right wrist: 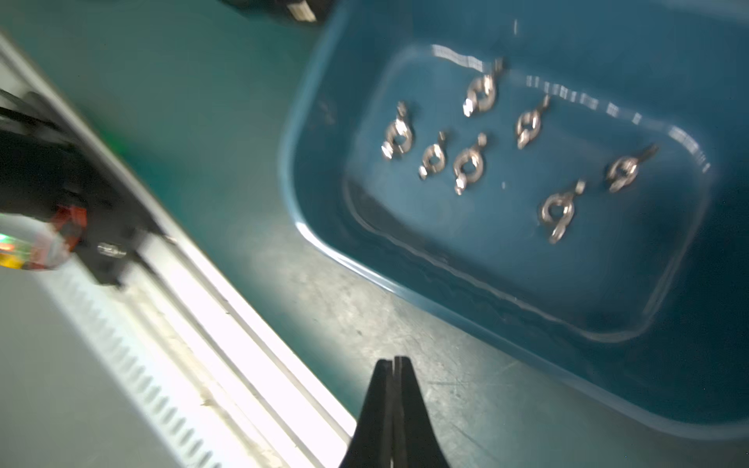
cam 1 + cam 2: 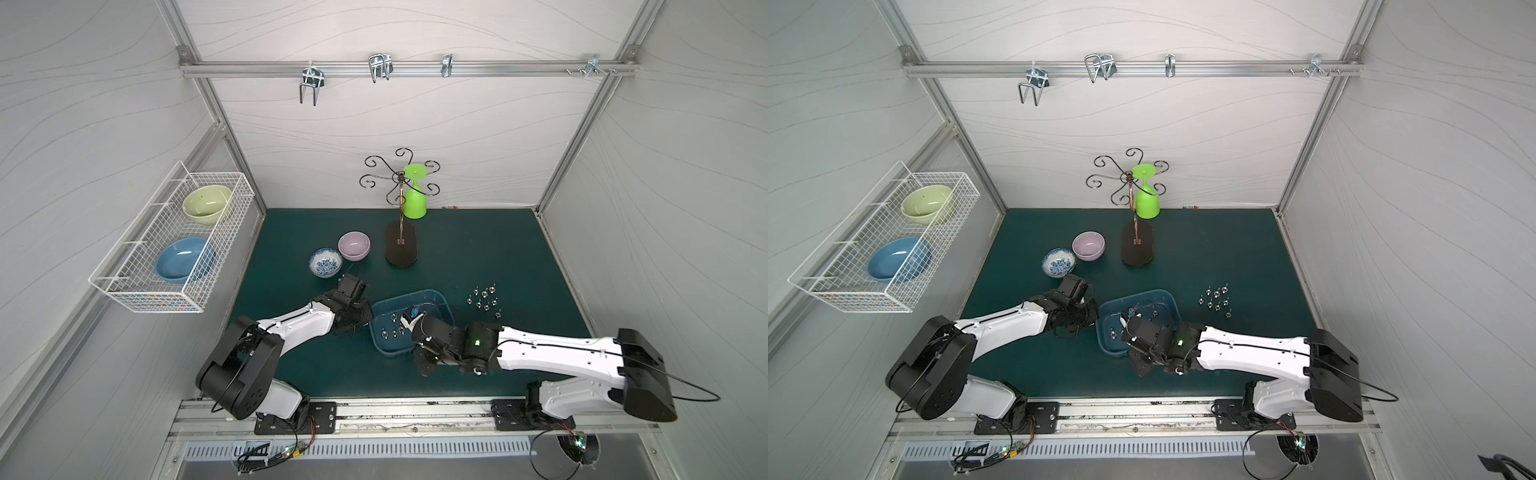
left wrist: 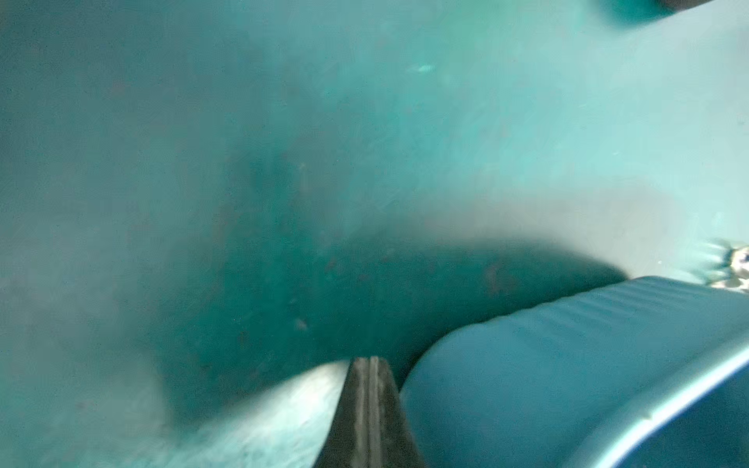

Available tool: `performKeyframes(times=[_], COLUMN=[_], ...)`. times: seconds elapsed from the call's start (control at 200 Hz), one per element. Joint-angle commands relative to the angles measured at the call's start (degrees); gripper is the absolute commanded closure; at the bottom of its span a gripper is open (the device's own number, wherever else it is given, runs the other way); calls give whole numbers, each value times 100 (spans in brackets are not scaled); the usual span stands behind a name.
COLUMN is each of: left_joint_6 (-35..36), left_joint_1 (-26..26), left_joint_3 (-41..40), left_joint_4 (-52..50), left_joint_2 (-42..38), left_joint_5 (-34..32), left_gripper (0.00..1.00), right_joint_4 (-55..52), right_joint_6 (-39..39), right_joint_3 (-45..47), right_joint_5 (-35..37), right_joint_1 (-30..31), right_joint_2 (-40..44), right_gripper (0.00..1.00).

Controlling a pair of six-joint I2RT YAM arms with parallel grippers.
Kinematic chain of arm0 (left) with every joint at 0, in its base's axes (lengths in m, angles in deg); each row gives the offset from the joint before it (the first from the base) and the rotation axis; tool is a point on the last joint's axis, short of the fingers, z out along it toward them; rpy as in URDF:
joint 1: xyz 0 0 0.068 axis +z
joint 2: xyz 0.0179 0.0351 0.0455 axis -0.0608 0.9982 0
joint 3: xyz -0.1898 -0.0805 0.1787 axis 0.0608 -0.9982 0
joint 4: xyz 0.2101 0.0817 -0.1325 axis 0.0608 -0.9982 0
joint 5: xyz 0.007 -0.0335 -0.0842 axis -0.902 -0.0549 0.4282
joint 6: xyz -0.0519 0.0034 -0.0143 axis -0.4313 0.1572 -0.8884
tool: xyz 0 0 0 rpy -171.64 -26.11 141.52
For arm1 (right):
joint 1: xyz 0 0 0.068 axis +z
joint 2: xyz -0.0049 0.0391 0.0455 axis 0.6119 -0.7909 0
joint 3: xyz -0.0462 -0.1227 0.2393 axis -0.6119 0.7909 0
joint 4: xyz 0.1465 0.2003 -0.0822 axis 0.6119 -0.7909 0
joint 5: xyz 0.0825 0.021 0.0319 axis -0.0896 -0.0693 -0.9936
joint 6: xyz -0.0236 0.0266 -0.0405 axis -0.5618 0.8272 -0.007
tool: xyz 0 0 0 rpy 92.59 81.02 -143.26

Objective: Take out the wing nut from the storage box
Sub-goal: Adjust the storage box at the center of the board, then pick up the wing nut from the storage box.

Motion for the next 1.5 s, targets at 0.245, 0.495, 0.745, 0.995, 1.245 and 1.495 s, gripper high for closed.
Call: performKeyframes(times=[0.245, 0.495, 0.745, 0.995, 1.245, 1.495], left_joint_6=[464, 517, 432, 407, 414, 424], left_joint_1=[-18, 44, 61, 61, 61, 61], left_joint_3=[118, -193, -336, -396, -440, -462], left_joint_4=[-412, -675, -541, -386, -342, -333], left_joint_2=[-1264, -2431, -2392, -2239, -2226, -2208], left_joint_5=[-771, -1084, -898, -684, -609, -575], left_gripper=[87, 44, 44, 46, 47, 47], right_joint_4=[822, 453, 453, 286, 274, 362], right_joint_6=[-937, -990, -665, -414, -235, -106], right_joint_3=[-245, -1183, -1434, -1688, -1762, -1798], right_joint_5=[8, -27, 39, 130, 17, -92], right_joint_1=[-1393, -1621, -1622, -1747, -1865, -1911], right_joint_2=[-542, -1980, -2543, -2914, -3130, -3392], right_gripper=[74, 73, 67, 64, 66, 66])
